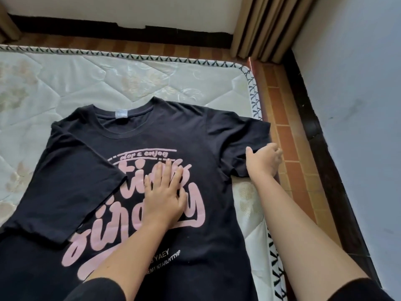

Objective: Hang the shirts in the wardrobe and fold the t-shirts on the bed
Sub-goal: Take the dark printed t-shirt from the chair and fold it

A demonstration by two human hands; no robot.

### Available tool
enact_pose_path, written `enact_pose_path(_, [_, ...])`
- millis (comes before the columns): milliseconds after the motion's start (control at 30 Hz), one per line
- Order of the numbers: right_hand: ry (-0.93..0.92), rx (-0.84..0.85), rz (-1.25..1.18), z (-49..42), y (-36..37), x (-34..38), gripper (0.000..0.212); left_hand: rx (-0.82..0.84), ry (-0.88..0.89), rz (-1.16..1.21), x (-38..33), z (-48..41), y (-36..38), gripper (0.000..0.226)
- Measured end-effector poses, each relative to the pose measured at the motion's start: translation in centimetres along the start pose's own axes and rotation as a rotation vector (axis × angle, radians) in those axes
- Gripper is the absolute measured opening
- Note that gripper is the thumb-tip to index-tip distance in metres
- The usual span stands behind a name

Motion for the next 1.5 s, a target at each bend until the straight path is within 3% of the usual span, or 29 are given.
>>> enact_pose_path(167, [0.036,-0.014,0.035,-1.4,0.2,0.1,0.055,0.002,-0.008,0.005,0.1,0.0,0.0,0.058])
enact_pose_path(333, [-0.032,-0.015,-0.117,-2.4,0.1,0.4,0.040,-0.006,-0.019,0.001,0.1,0.1,-0.1,0.058])
enact_pose_path(433, [-0.075,0.084,-0.244,-2.4,0.7,1.0,0.038,-0.026,-0.026,-0.013,0.2,0.1,-0.1,0.058])
enact_pose_path(533, [-0.126,0.229,-0.271,-2.4,1.6,1.4,0.007,-0.027,-0.015,-0.029,0.0,0.1,-0.3,0.057])
enact_pose_path(600, [-0.123,0.278,-0.233,-2.8,1.7,1.4,0.033,-0.035,-0.009,-0.033,-0.1,0.2,-0.5,0.057])
enact_pose_path(667, [-0.139,0.214,-0.164,-2.9,0.5,1.8,0.036,-0.036,-0.017,-0.032,0.1,0.1,-0.5,0.057])
enact_pose_path(767, [-0.361,0.076,-0.061,-1.3,-1.3,5.4,0.017,-0.035,-0.019,-0.025,0.1,0.1,-0.5,0.057])
enact_pose_path(833, [-0.631,0.053,-0.062,2.7,-0.7,9.4,0.012,-0.027,-0.011,-0.012,0.0,0.1,-0.5,0.056])
enact_pose_path(933, [-0.981,0.210,-0.062,11.1,3.4,13.4,0.006,-0.024,-0.007,-0.022,-0.1,0.1,-0.8,0.055])
enact_pose_path(967, [-1.013,0.356,0.014,13.6,5.8,13.5,0.008,-0.037,-0.016,0.004,0.0,0.0,-1.3,0.054])
enact_pose_path(1033, [-0.968,0.662,0.246,17.7,10.3,11.3,0.024,0.142,-0.028,0.084,0.0,-0.6,-1.1,0.047])
enact_pose_path(1100, [-0.946,0.839,0.371,20.6,12.1,8.9,0.042,0.163,-0.154,0.284,2.1,-0.1,-1.6,0.031])
enact_pose_path(1233, [-0.944,0.685,0.270,19.9,9.9,7.5,0.049,-0.010,-0.543,0.905,9.0,1.0,-3.2,0.033])
enact_pose_path(1333, [-0.833,0.669,0.461,18.6,9.6,4.5,0.060,0.066,-0.805,1.101,11.8,0.8,-1.1,0.018])
enact_pose_path(1433, [-0.792,0.640,0.528,18.0,9.4,3.2,0.062,0.085,-1.091,1.246,12.9,0.9,-0.4,0.034])
enact_pose_path(1500, [-0.853,0.599,0.544,18.2,9.2,3.4,0.067,0.126,-1.156,1.304,12.6,0.9,-0.3,0.041])
Point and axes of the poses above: each hand's wrist, its own z-axis away from the middle knuckle, its own y-axis out of the palm, x = y × z, the point moved 9 cm from there along -z, towards the middle knuckle, and after that the axes turned 15 degrees about -z, right-handed, at the moved point
